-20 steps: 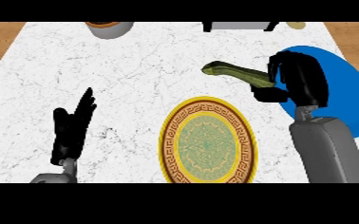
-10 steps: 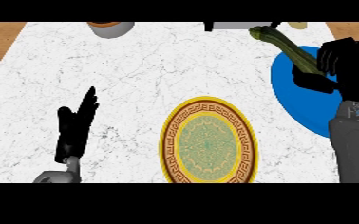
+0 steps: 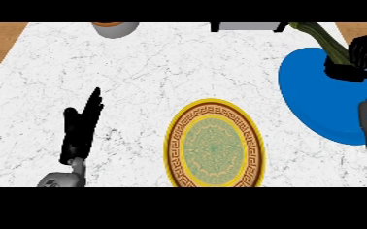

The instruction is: Pick the squash from the plate and place it in the plate

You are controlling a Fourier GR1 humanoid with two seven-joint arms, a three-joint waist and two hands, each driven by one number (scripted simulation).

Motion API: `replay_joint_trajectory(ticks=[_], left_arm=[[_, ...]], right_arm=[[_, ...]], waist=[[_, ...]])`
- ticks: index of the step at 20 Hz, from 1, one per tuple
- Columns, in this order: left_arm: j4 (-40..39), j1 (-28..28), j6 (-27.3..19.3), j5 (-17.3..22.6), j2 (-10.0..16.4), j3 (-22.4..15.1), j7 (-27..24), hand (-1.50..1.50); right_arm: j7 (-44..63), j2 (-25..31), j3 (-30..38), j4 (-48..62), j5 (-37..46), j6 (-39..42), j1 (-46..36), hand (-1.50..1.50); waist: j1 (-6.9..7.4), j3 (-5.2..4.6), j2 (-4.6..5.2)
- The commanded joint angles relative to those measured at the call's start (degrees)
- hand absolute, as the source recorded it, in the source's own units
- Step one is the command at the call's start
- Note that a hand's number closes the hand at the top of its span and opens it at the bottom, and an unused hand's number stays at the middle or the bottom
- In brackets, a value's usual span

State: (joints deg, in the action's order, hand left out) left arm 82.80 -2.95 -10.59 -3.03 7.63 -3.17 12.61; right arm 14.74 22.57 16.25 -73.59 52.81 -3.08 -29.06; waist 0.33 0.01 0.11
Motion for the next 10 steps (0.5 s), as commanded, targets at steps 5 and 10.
replay_joint_trajectory(ticks=[5, 10], left_arm=[[-0.29, 0.8, 1.64, 0.6, 0.11, 0.9, -0.83, 0.0], [0.57, -1.52, 1.64, -0.18, 0.46, 0.63, 1.06, 0.0]], right_arm=[[-7.17, 4.76, 2.37, 18.85, -1.58, 0.77, -2.48, 1.5], [-9.82, 5.52, 2.61, 29.85, -4.53, 8.36, -6.79, 1.5]], waist=[[0.32, 0.01, 0.12], [0.85, 0.05, 0.32]])
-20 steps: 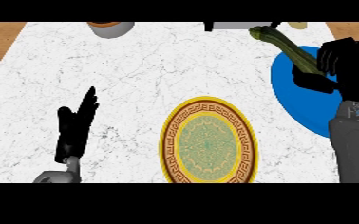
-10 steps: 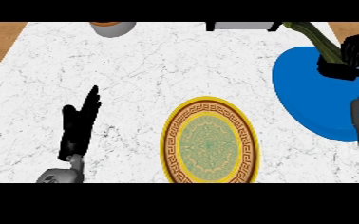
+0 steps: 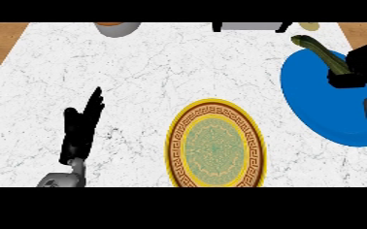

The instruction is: Pick the squash from the plate and place it in the plate

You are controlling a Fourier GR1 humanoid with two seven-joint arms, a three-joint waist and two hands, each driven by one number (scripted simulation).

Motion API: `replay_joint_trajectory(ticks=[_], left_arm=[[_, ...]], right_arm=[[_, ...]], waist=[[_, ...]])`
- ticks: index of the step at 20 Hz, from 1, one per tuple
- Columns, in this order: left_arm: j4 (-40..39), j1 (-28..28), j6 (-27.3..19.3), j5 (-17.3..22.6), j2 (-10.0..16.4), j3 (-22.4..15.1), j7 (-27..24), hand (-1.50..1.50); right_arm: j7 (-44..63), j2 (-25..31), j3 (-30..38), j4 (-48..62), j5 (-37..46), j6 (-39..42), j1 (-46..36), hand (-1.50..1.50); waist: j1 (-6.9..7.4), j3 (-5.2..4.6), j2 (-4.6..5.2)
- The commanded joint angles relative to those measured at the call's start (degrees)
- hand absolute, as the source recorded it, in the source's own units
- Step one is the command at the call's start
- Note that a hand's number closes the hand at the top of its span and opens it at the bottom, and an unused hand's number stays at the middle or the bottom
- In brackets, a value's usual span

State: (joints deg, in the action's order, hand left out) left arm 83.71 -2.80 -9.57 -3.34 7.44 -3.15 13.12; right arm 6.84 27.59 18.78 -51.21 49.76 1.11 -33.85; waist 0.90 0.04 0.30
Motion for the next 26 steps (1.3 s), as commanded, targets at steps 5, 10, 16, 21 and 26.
replay_joint_trajectory(ticks=[5, 10, 16, 21, 26], left_arm=[[-1.01, -0.12, 1.51, 1.18, 0.76, 1.75, -0.96, 0.0], [-1.42, 0.69, -0.76, -1.01, -2.09, -0.21, -2.06, 0.0], [0.18, -1.13, 1.1, 1.25, 0.7, 2.38, 1.62, 0.0], [-3.02, -2.06, -0.33, -0.48, -0.37, 2.31, -0.92, 0.0], [-1.12, 0.46, 1.65, 0.33, -0.32, 2.04, -2.11, 0.0]], right_arm=[[-9.81, 6.05, 0.26, 18.08, -0.75, 6.95, -1.76, -1.5], [-19.56, 4.39, 2.81, 16.27, -6.67, 7.53, -3.21, -1.5], [-26.98, 2.84, 17.12, 14.69, -23.33, 9.64, -4.57, -1.5], [-28.13, 6.52, 21.34, 17.57, -29.92, 17.38, -3.16, -1.5], [-37.04, 9.99, 21.52, 23.71, -32.18, 20.91, 0.49, -1.5]], waist=[[0.25, 0.04, 0.14], [-0.29, 0.03, -0.08], [-1.57, 0.14, -0.43], [-1.09, -0.01, -0.19], [-0.25, 0.04, -0.01]])
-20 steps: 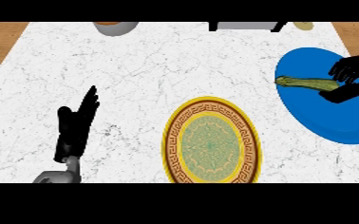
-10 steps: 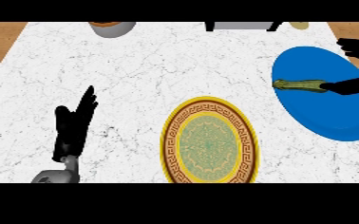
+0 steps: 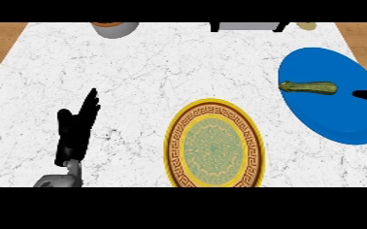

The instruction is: Pick the squash from the plate and place it in the plate

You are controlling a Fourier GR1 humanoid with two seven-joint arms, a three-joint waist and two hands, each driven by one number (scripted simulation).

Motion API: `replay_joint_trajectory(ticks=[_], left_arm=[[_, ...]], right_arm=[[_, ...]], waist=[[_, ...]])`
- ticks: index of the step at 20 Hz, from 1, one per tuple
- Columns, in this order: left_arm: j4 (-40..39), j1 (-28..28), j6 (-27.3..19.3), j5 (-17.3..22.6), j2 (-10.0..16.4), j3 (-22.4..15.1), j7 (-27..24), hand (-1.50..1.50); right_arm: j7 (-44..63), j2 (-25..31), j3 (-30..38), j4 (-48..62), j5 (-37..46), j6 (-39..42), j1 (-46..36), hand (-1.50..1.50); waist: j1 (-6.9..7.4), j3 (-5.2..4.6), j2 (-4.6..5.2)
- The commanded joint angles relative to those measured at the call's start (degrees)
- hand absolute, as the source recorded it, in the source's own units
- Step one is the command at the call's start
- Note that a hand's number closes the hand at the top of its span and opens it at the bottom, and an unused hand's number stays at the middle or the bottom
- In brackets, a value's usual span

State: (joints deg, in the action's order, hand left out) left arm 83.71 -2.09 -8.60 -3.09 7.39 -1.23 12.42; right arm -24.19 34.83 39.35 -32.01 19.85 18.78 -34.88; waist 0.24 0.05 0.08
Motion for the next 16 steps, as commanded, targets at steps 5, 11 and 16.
replay_joint_trajectory(ticks=[5, 11, 16], left_arm=[[2.74, 3.47, -0.25, -1.64, -1.38, -1.47, -0.9, 0.0], [-1.41, -2.56, -1.13, -2.44, -1.82, 0.45, 1.43, 0.0], [1.36, 0.55, -1.43, -3.75, -3.17, -1.6, 2.08, 0.0]], right_arm=[[-10.59, 3.38, -1.65, 9.14, -2.39, 2.57, 0.87, -1.5], [-6.68, -0.96, -5.39, 2.07, -4.82, -1.49, 2.35, -1.5], [-6.85, -1.31, -6.55, 4.38, -4.58, -5.55, 3.21, -1.5]], waist=[[0.7, 0.03, 0.19], [-0.06, -0.05, -0.07], [0.05, -0.04, -0.05]])
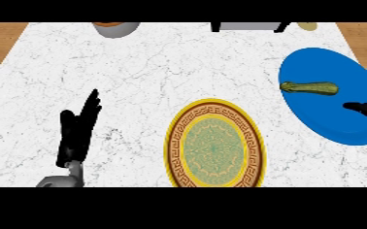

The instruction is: Pick the squash from the plate and place it in the plate

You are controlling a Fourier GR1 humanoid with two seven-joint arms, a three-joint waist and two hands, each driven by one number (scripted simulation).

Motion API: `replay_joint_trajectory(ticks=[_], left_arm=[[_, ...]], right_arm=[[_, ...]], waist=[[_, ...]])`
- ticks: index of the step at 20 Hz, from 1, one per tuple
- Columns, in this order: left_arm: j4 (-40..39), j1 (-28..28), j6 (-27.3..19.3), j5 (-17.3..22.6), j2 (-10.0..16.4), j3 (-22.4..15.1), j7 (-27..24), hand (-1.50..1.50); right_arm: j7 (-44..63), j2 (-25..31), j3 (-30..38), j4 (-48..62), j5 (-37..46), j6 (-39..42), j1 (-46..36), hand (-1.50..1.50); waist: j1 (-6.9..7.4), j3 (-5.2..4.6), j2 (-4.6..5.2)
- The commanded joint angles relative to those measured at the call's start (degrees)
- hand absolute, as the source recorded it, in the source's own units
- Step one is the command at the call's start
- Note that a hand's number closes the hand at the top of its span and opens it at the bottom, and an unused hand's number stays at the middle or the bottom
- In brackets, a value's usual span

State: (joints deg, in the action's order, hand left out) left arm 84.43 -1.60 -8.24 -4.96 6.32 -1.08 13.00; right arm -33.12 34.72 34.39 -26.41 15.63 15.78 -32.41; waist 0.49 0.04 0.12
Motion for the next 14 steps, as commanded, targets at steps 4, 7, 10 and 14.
replay_joint_trajectory(ticks=[4, 7, 10, 14], left_arm=[[-4.49, -2.23, -0.09, -0.59, -1.09, 0.75, -3.06, 0.0], [2.12, 0.77, 1.37, 0.61, 0.47, 1.25, 0.89, 0.0], [1.63, -2.08, 2.83, 1.24, 1.51, 2.21, 2.81, 0.0], [2.13, -0.15, 1.69, -0.29, -0.66, 0.16, 0.97, 0.0]], right_arm=[[-2.76, 3.17, -2.05, 7.71, 1.42, -3.81, -2.0, -1.5], [-5.46, 3.74, -2.54, 7.84, 1.03, -4.37, 0.03, -1.5], [-3.8, 2.66, -2.79, 7.75, 0.31, -7.82, 0.39, -1.5], [-3.69, 6.23, -3.13, 12.2, 1.03, -7.98, -1.75, -1.5]], waist=[[0.44, 0.05, 0.27], [0.51, 0.06, 0.19], [0.28, 0.04, 0.13], [0.94, 0.12, 0.34]])
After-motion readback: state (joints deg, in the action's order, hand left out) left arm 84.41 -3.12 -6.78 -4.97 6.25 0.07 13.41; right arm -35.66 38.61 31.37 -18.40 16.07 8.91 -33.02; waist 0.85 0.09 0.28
